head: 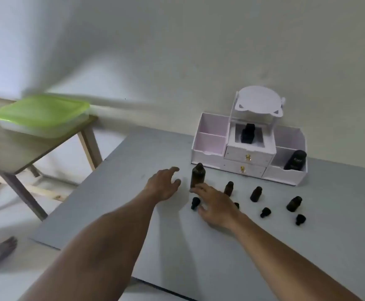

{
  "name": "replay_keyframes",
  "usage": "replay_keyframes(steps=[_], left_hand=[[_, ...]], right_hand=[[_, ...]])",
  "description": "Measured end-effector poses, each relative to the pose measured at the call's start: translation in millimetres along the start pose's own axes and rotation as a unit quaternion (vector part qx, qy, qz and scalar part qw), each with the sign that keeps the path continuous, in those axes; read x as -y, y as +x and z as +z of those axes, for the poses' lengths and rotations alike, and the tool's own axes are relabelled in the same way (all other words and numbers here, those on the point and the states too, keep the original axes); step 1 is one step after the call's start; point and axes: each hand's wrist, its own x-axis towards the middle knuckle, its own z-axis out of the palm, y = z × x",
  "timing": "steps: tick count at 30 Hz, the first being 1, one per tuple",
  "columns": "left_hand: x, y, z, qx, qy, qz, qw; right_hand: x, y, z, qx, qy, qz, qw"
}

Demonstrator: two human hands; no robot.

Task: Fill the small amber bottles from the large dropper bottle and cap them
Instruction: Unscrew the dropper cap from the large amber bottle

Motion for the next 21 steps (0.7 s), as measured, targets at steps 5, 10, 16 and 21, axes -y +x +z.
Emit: replay_keyframes(steps=[5,10,16,21], left_hand=[[12.3,9.1,18.7,-0.021,0.012,0.011,1.0],[10.2,6.1,31.6,-0.07,-0.067,-0.005,0.995],[-18.5,10.4,47.7,-0.128,-0.345,0.003,0.93],[-22.6,17.1,60.3,-0.108,-0.456,0.046,0.882]], right_hand=[[-3.9,8.0,38.0,-0.084,-0.044,-0.043,0.995],[-8.9,4.4,61.4,-0.156,-0.049,-0.047,0.985],[-14.0,-0.5,67.4,-0.221,0.04,-0.036,0.974],[-18.5,-1.8,71.4,-0.271,0.096,-0.068,0.955]])
